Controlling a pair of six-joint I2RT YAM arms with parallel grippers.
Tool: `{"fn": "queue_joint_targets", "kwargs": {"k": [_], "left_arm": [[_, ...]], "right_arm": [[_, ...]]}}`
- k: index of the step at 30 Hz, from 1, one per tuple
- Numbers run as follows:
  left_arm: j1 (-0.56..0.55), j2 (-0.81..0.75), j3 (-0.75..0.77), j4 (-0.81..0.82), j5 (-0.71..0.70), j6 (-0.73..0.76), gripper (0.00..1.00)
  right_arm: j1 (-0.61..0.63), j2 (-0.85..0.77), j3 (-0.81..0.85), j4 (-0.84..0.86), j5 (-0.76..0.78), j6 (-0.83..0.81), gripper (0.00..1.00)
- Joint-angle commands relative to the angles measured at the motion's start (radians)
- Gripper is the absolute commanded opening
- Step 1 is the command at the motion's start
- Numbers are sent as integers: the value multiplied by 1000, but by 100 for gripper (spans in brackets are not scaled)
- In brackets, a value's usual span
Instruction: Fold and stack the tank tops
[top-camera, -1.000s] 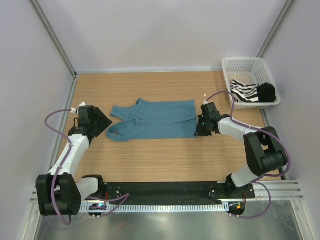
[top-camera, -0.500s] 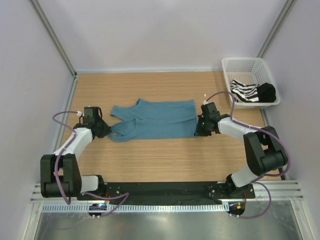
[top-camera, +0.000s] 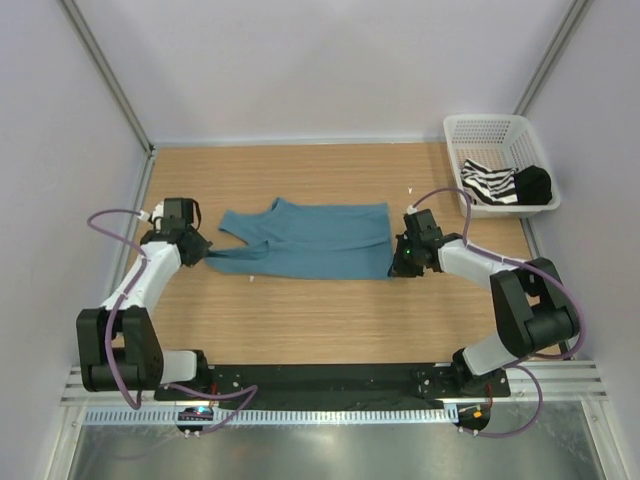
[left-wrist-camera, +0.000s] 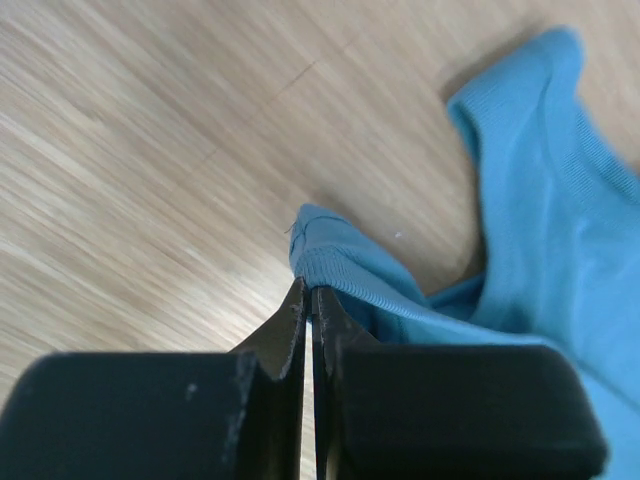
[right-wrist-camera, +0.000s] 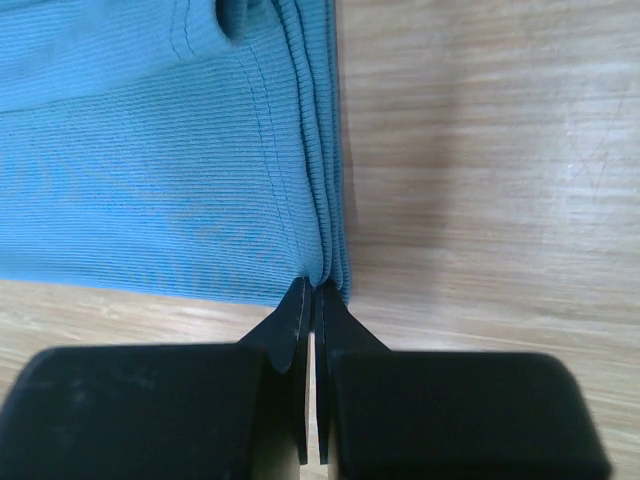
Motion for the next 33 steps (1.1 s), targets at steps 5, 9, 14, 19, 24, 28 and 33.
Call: {"fn": "queue_joint_targets", "kwargs": {"k": [5, 9, 14, 19, 24, 28, 33], "left_arm": [[4, 78, 177, -172, -107, -44, 0], [6, 135, 207, -186, -95, -27, 8], [6, 148, 175, -160, -58, -33, 18], [4, 123, 135, -144, -47, -31, 61], [4, 27, 109, -117, -15, -16, 70], [4, -46, 115, -140, -93, -7, 97], [3, -55, 166, -154, -12, 13, 97]], "right_arm": [[-2, -70, -51, -52, -55, -14, 1], [-3, -92, -55, -67, -59, -21, 1], [-2, -106, -60, -78, -60, -21, 1], [-2, -144, -77, -88, -65, -14, 1], [-2, -179, -101, -107, -48, 16, 1], [-3, -230, -133, -111, -22, 44, 1], [-2, -271, -173, -122, -29, 74, 1]]}}
